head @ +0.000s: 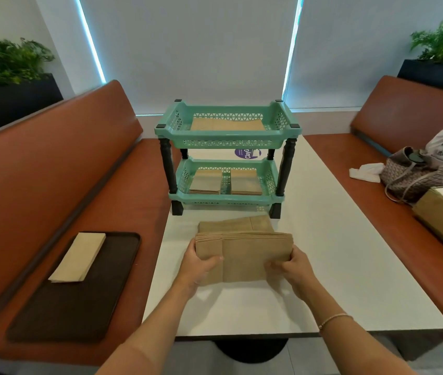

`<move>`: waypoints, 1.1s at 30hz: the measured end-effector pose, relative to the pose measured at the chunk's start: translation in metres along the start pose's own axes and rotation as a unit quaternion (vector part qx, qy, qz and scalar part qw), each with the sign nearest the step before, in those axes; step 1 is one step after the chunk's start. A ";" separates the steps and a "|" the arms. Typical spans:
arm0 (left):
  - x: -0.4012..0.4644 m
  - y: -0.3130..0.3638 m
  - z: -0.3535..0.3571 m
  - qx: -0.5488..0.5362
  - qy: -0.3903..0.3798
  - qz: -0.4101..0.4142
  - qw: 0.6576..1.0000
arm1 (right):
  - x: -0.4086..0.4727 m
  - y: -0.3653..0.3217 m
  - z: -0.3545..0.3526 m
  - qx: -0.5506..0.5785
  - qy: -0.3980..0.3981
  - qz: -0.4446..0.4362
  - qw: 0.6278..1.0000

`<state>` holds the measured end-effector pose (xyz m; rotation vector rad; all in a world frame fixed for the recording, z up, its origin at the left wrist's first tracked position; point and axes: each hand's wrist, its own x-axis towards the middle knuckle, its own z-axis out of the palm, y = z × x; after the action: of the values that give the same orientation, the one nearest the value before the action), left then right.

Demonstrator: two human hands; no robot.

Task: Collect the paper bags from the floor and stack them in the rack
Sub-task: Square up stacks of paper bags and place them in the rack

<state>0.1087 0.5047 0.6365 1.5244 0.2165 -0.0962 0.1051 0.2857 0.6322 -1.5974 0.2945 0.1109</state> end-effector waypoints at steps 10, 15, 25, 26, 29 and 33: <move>0.001 0.011 -0.004 0.026 0.003 0.066 0.997 | 0.000 -0.014 -0.004 0.022 0.009 -0.044 0.999; -0.001 0.006 -0.001 0.045 -0.011 0.054 0.997 | 0.001 -0.009 0.000 0.015 0.004 -0.045 0.999; 0.001 0.006 -0.001 0.050 -0.012 0.058 0.997 | 0.002 -0.012 -0.005 0.001 -0.006 -0.040 0.999; 0.001 0.003 -0.001 0.052 -0.016 0.052 0.997 | 0.001 -0.009 -0.006 -0.012 -0.014 -0.029 0.999; 0.001 -0.007 -0.003 0.052 -0.031 0.021 0.998 | 0.001 0.001 -0.006 -0.030 -0.020 0.004 0.999; 0.003 -0.013 -0.008 0.071 -0.052 -0.008 0.996 | 0.006 0.001 -0.010 -0.064 -0.011 0.013 0.998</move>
<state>0.1089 0.5120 0.6231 1.6544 0.1405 -0.2063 0.1094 0.2755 0.6303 -1.7191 0.2948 0.1704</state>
